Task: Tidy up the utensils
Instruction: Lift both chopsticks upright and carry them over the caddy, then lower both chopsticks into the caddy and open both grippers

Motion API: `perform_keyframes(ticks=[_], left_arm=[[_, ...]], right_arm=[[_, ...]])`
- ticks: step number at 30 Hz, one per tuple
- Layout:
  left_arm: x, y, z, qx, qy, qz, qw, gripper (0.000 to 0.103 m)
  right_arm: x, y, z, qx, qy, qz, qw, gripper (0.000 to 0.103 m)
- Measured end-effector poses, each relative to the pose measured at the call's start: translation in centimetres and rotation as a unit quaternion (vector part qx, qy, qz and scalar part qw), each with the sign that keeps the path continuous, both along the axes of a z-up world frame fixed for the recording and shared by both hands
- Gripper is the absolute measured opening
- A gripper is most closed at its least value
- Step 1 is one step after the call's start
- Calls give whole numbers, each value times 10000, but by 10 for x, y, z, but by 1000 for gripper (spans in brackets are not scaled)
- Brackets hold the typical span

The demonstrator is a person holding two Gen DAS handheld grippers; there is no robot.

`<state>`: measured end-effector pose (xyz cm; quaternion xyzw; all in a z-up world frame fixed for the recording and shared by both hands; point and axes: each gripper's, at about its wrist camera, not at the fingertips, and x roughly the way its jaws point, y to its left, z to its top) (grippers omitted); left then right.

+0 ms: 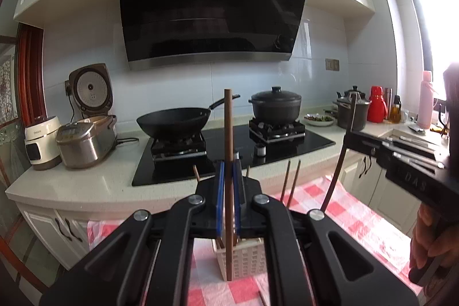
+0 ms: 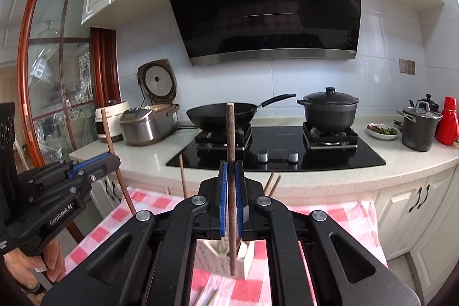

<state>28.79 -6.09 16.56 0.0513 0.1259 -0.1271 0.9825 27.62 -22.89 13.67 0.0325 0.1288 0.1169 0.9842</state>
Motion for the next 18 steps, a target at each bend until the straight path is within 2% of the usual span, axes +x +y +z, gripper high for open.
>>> perform_keyframes(ticks=[5,8,12,18], left_arm=[[28,-2,27,-134,-124,15,9998,6],[42,-4,32,-207,-91,-1,9997,6],[65,-11,19,-166,69,2,9998,6],[94,-12,-20,-101,522,53,9986,6]], right_arm=[[22,0,8,79,-26,3,10000,5],[37,2,5,127,45,24,9999,5],[52,6,-5,178,214,98,9996,5],[74,12,-32,191,558,223,9980,5]])
